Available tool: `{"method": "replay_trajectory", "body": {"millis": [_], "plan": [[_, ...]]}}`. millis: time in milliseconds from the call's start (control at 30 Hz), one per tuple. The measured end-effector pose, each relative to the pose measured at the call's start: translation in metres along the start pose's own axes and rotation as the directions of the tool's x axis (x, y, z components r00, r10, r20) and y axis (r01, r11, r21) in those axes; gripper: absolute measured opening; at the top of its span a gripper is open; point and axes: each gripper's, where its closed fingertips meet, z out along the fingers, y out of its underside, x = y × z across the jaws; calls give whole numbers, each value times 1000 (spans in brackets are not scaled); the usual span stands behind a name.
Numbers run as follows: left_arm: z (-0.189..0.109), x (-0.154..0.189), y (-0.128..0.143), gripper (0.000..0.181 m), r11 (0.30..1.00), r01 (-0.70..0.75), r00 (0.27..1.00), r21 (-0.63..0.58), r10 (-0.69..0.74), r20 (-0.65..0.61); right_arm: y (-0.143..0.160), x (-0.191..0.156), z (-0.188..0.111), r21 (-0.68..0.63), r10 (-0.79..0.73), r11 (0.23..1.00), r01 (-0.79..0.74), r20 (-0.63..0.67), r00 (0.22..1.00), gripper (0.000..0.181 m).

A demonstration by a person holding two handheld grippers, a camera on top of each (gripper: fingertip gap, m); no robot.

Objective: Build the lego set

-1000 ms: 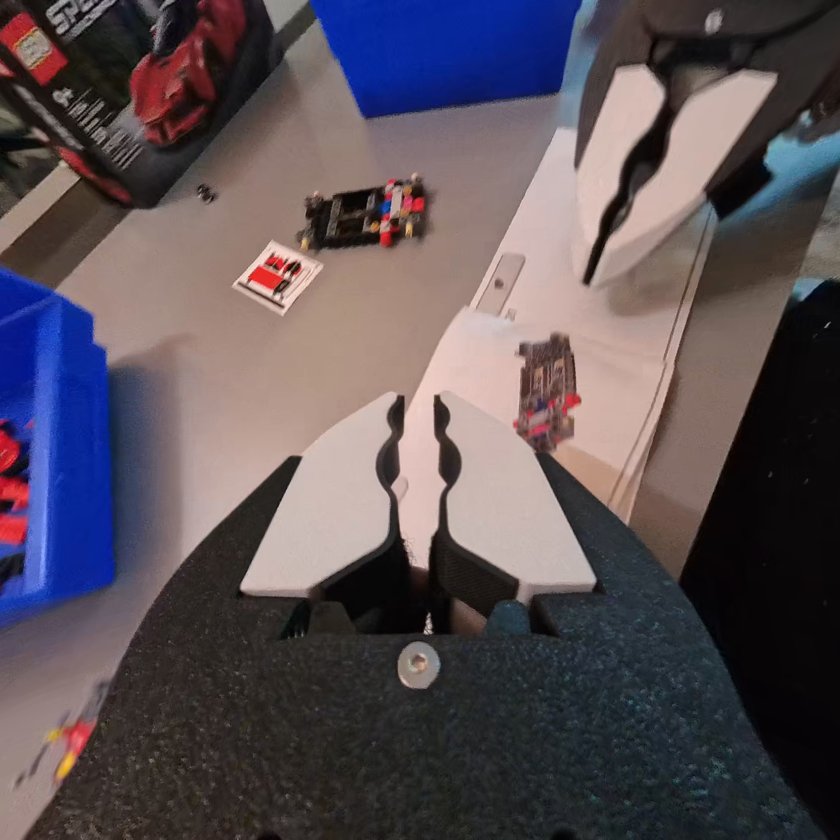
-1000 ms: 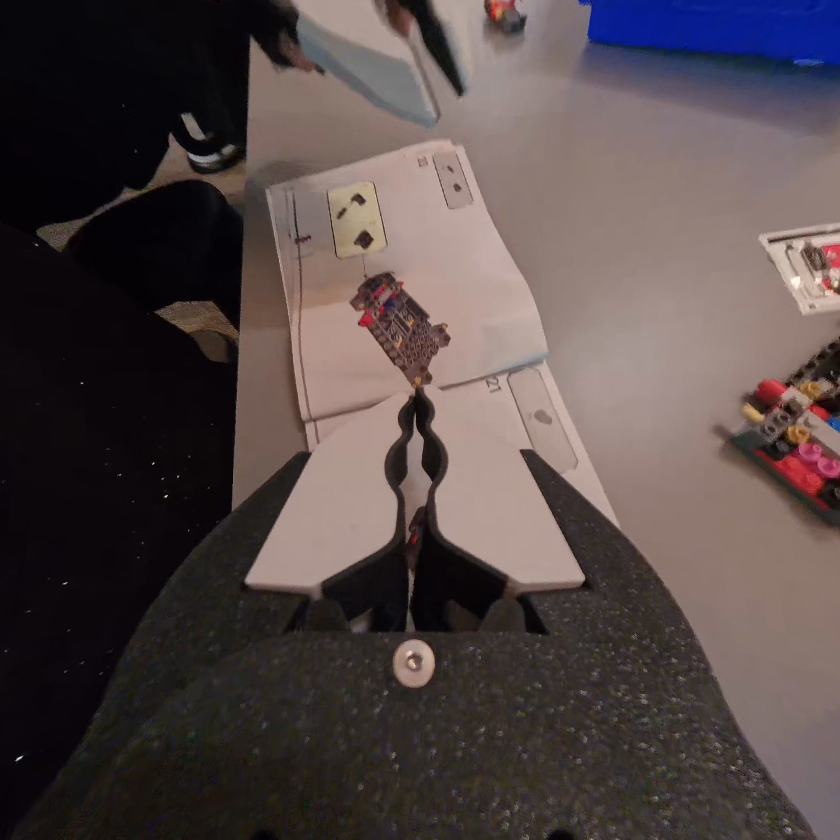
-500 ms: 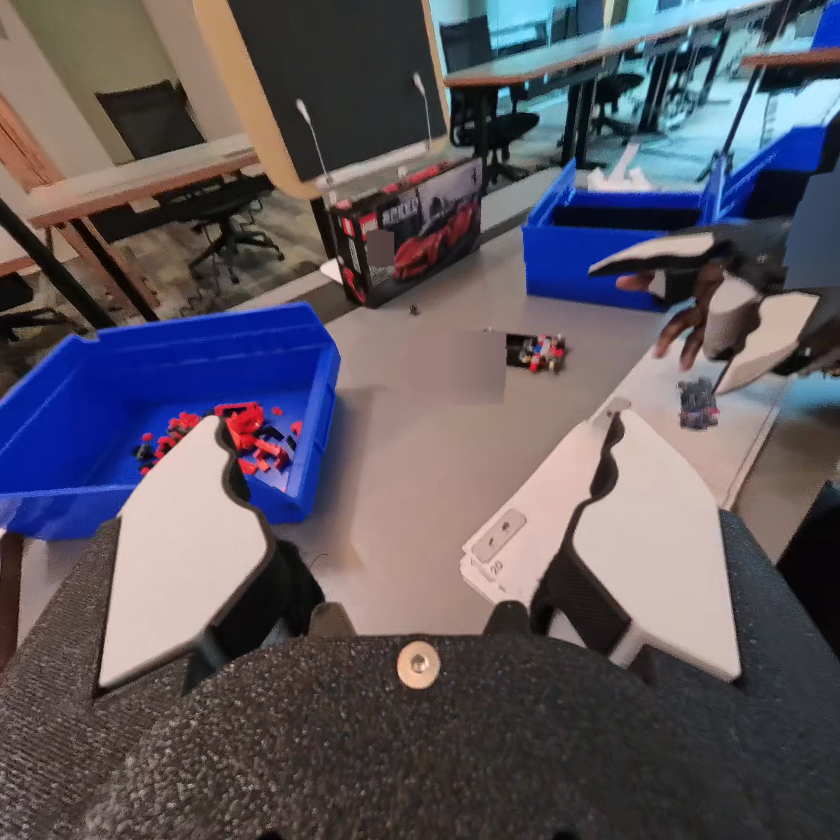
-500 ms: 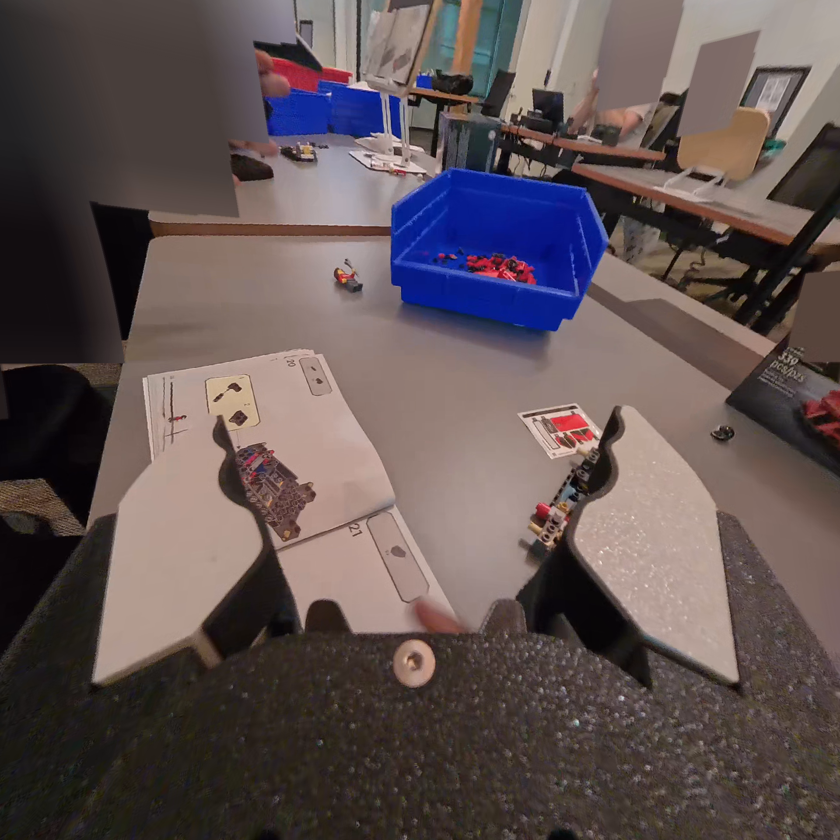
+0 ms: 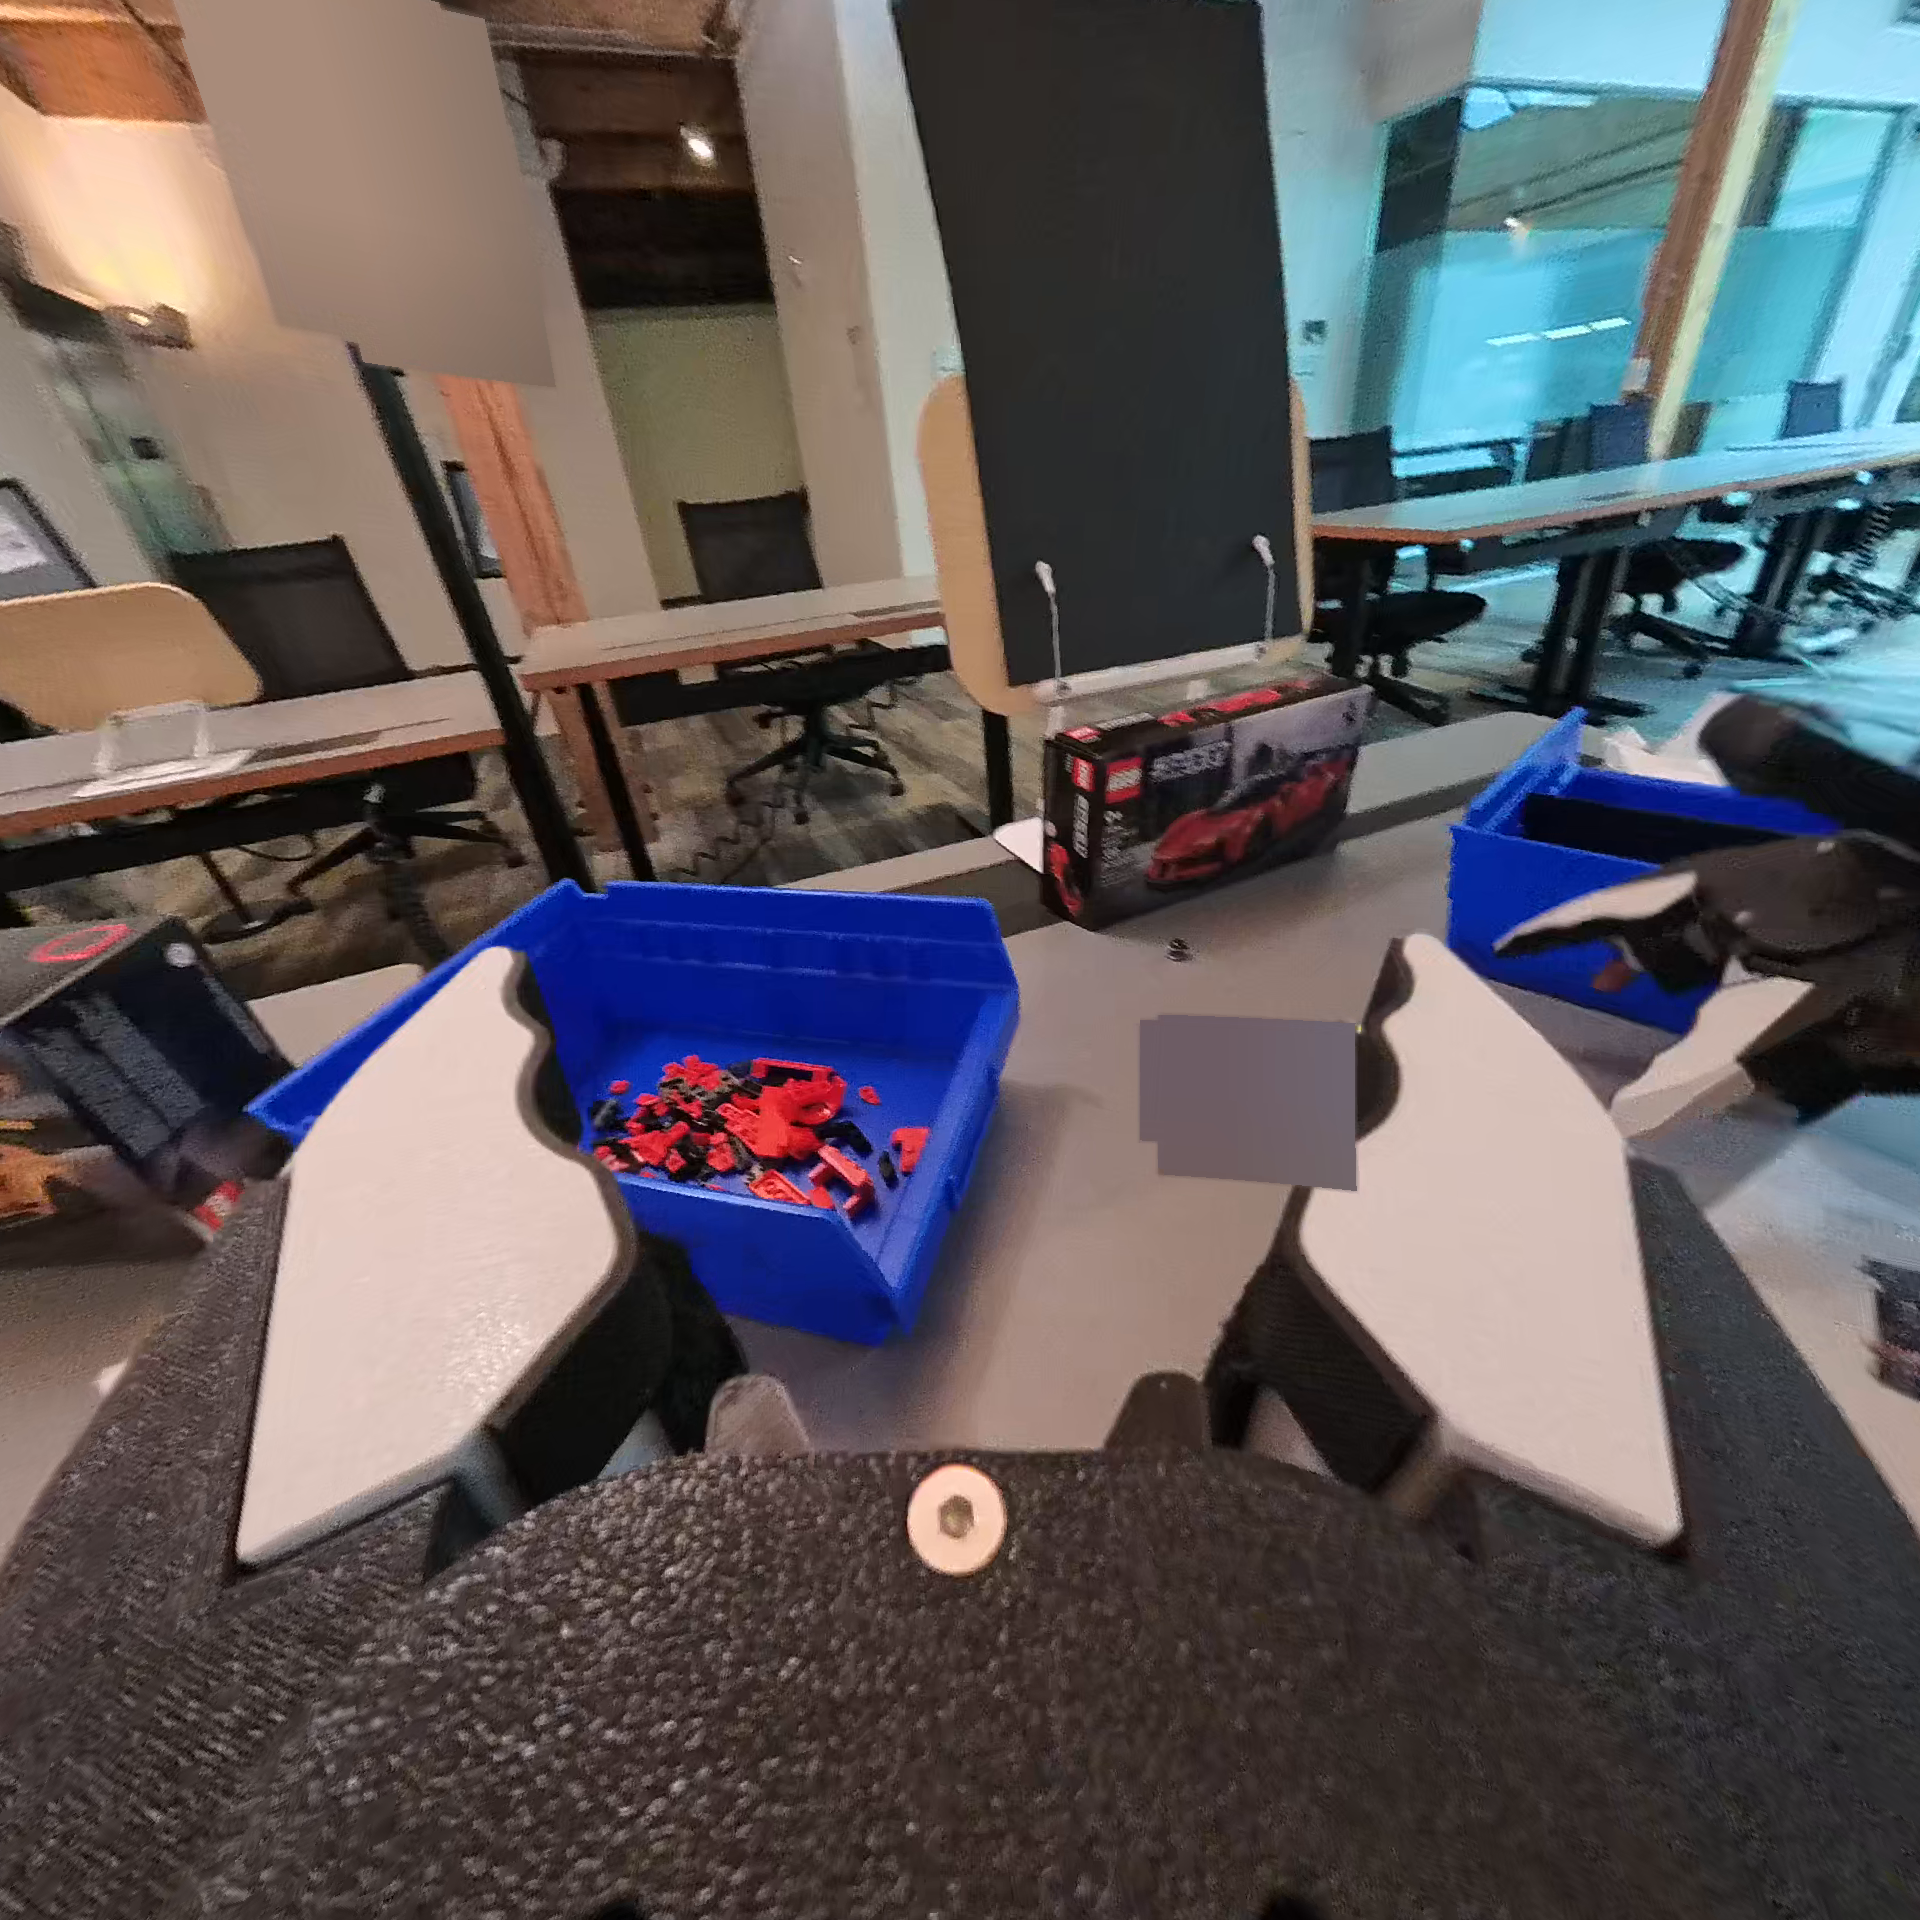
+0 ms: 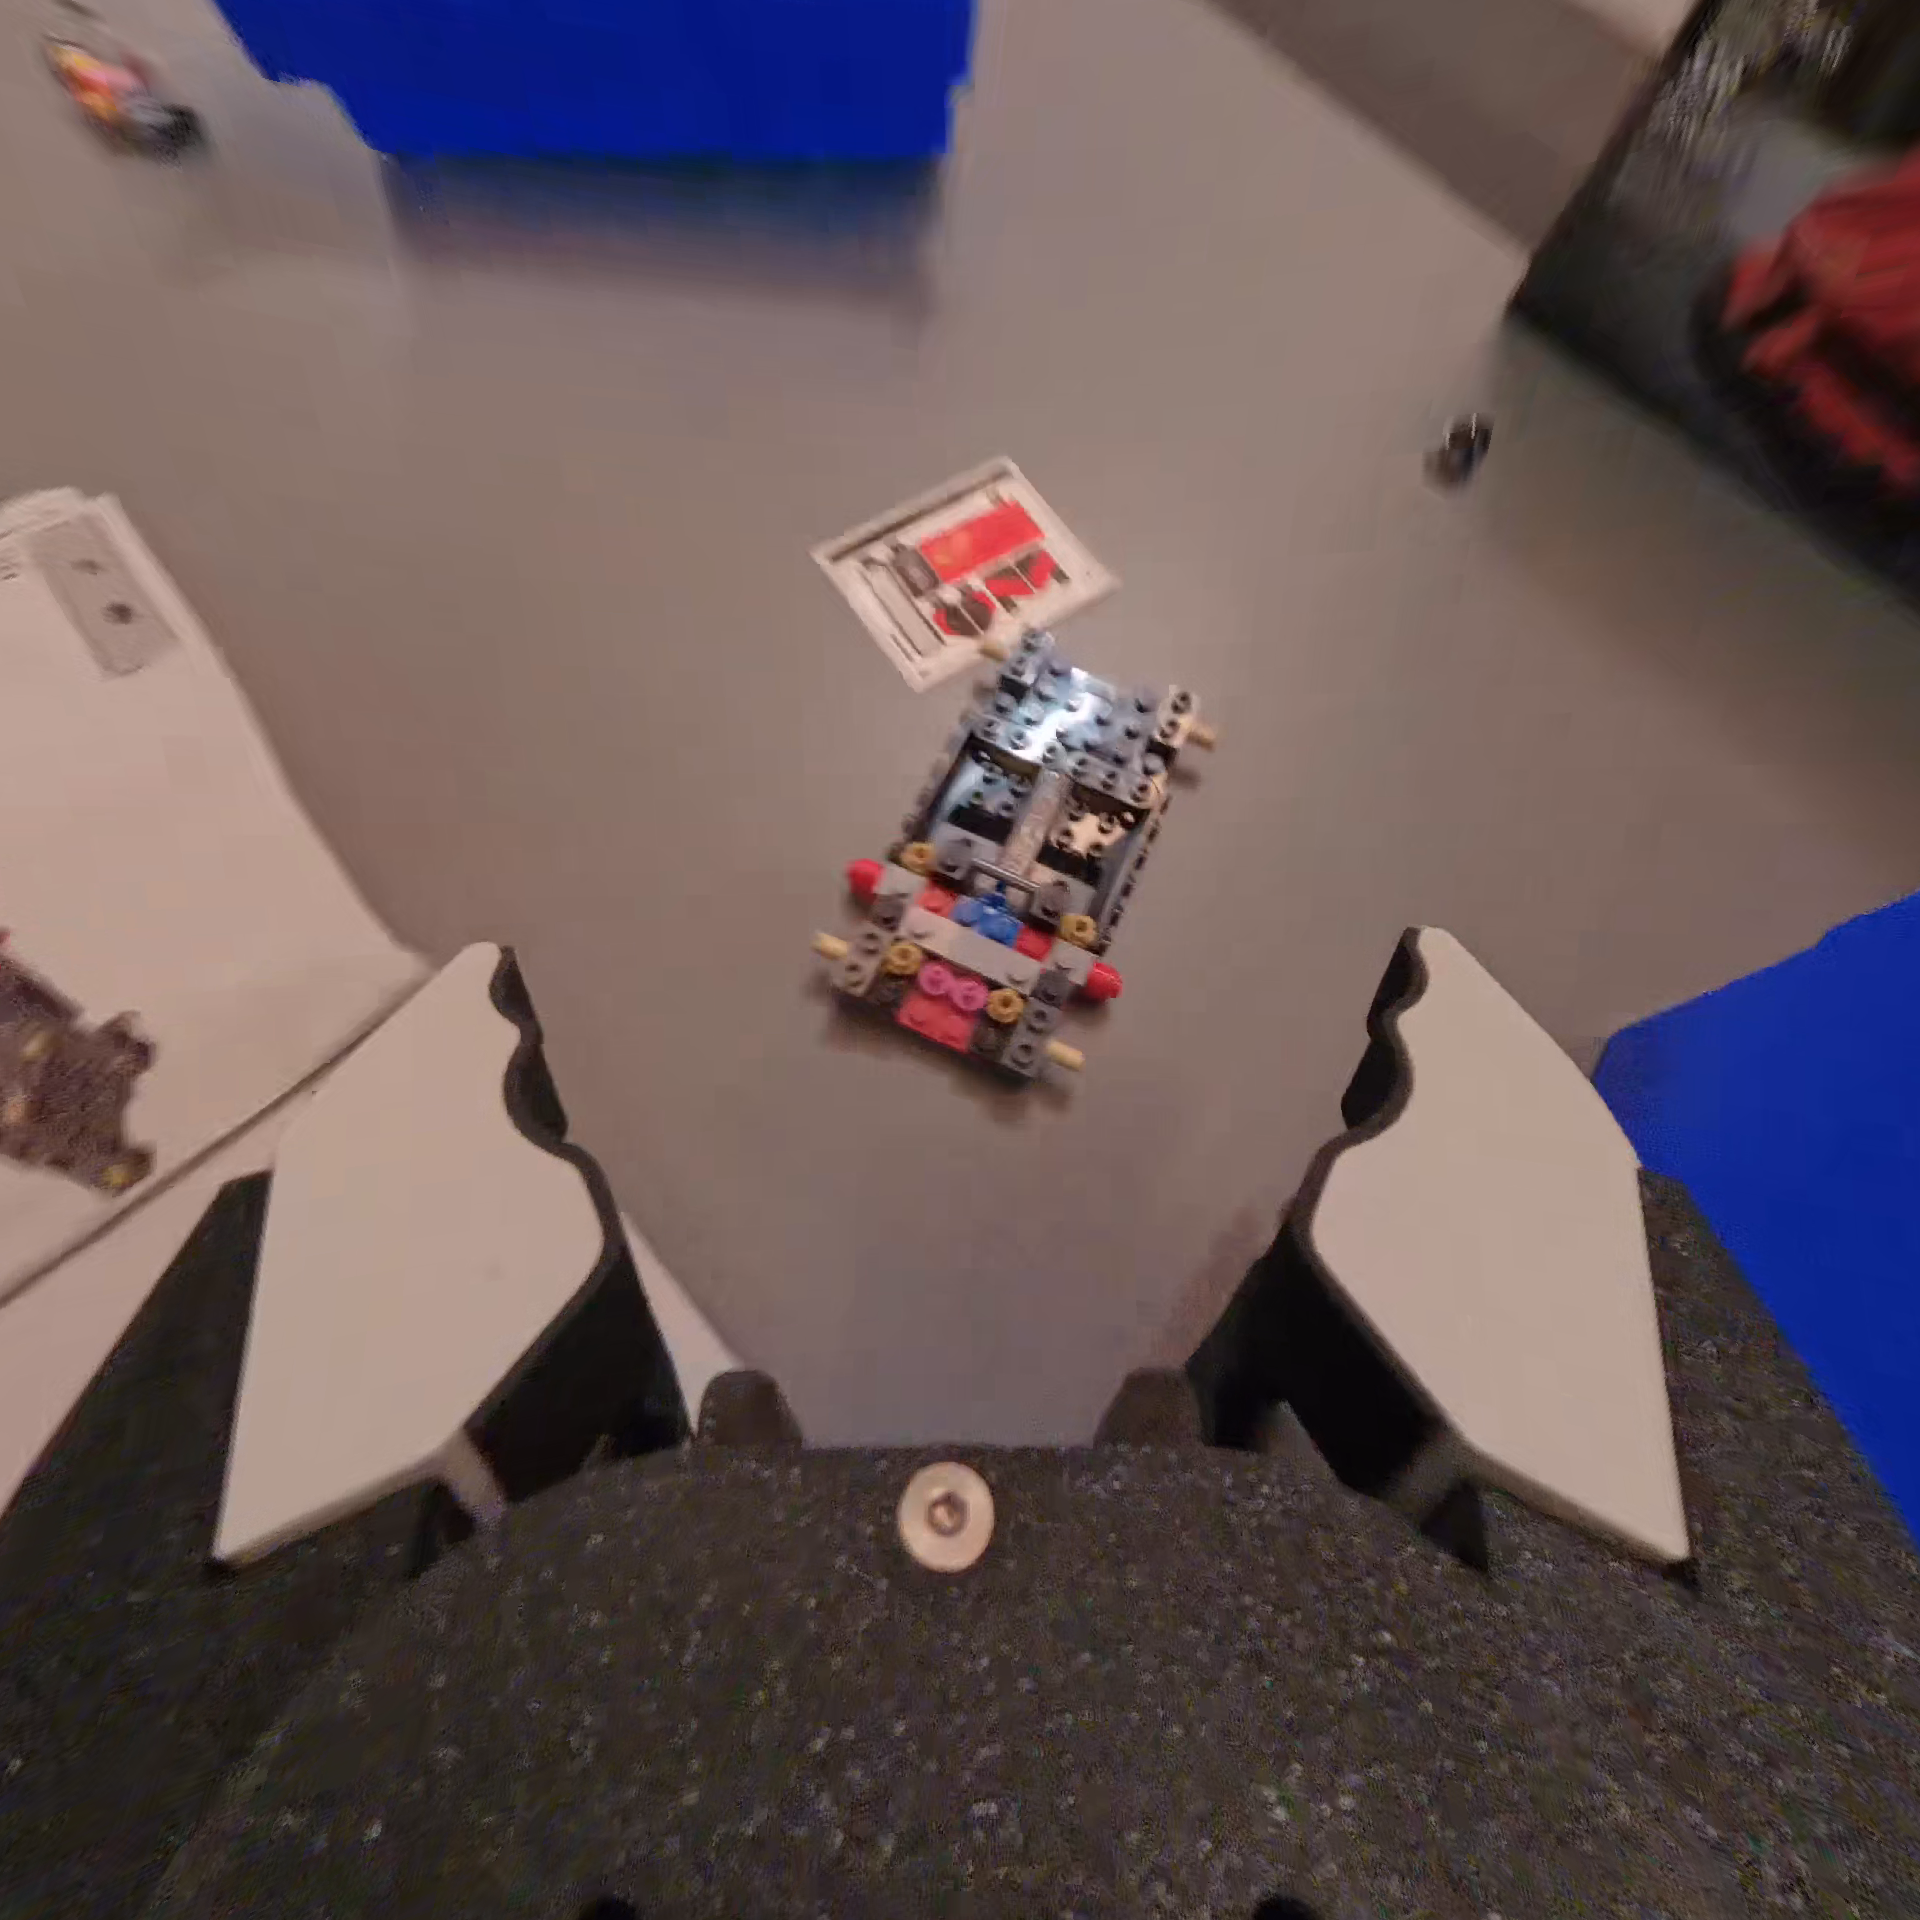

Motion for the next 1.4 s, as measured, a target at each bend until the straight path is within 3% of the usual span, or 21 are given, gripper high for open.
{"method": "replay_trajectory", "body": {"millis": [100,233,500,633,700,833,1000,1200,1400], "plan": [[-1,-3,-2,141,1000,3,1000,24,-3,2,12,5,26,-102,126,987,-126,-1,992,139],[-3,-13,-2,138,999,-6,999,34,5,40,17,6,46,-217,91,971,-99,-50,995,112],[-3,-25,7,136,1000,7,998,27,-9,65,11,14,56,-434,130,890,-138,-49,990,86],[-4,-27,8,136,1000,-13,997,17,11,74,13,21,55,-490,86,866,-103,-58,995,64],[-6,-29,7,136,1000,-17,996,19,15,86,14,20,54,-505,60,861,-67,-29,998,62],[-11,-31,3,134,999,-25,995,34,22,99,14,8,41,-521,-38,852,57,46,998,61],[-17,-31,-2,132,998,-30,994,47,25,109,7,-32,-3,-458,-131,866,201,180,975,60],[-21,-27,-8,132,998,-39,993,54,32,111,51,-84,-55,-563,-138,766,311,328,934,60],[-22,-21,-11,130,997,-57,993,51,52,108,92,-108,-61,-612,-218,665,428,389,895,61]]}}
